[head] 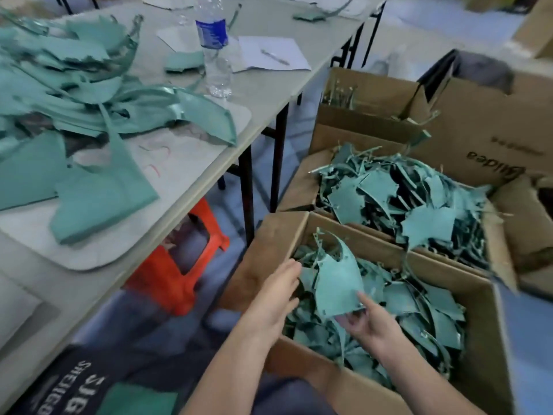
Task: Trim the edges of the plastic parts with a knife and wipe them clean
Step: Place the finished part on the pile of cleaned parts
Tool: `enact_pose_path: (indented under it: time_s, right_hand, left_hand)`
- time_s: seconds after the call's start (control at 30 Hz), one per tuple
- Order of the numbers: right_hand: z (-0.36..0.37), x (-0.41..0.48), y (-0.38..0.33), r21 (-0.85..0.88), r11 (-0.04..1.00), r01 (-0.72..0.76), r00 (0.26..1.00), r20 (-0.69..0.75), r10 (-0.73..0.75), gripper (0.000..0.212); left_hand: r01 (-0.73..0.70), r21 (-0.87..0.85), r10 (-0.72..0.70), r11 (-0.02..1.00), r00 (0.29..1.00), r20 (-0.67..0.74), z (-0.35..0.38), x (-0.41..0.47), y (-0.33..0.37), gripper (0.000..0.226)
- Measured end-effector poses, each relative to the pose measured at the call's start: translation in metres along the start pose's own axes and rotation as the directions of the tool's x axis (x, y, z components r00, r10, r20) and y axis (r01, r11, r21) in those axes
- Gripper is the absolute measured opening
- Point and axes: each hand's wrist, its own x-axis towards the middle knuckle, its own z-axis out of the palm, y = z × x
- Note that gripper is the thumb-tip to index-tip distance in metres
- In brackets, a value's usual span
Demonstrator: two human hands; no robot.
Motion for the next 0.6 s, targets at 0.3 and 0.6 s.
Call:
enact_pose_path:
  time_s: [0.3, 0.6]
  right_hand:
    - [0.041, 0.021, 0.091, -0.493, 0.842, -0.222, 0.967, -0.001, 0.254, 0.017]
    - [0.244, -0.112, 0.044, -0.296, 0.842, 0.451, 0.651, 0.754, -0.084, 0.039]
  left_hand:
    - [-0.111, -0.162, 0.067, 0.981, 0.965, -0.252, -0.071, -0.006, 0.02, 0.059]
    - [-0.451, 0.063, 0.455, 0.89, 0.877, -0.154, -0.075, -0.098, 0.129, 0.026]
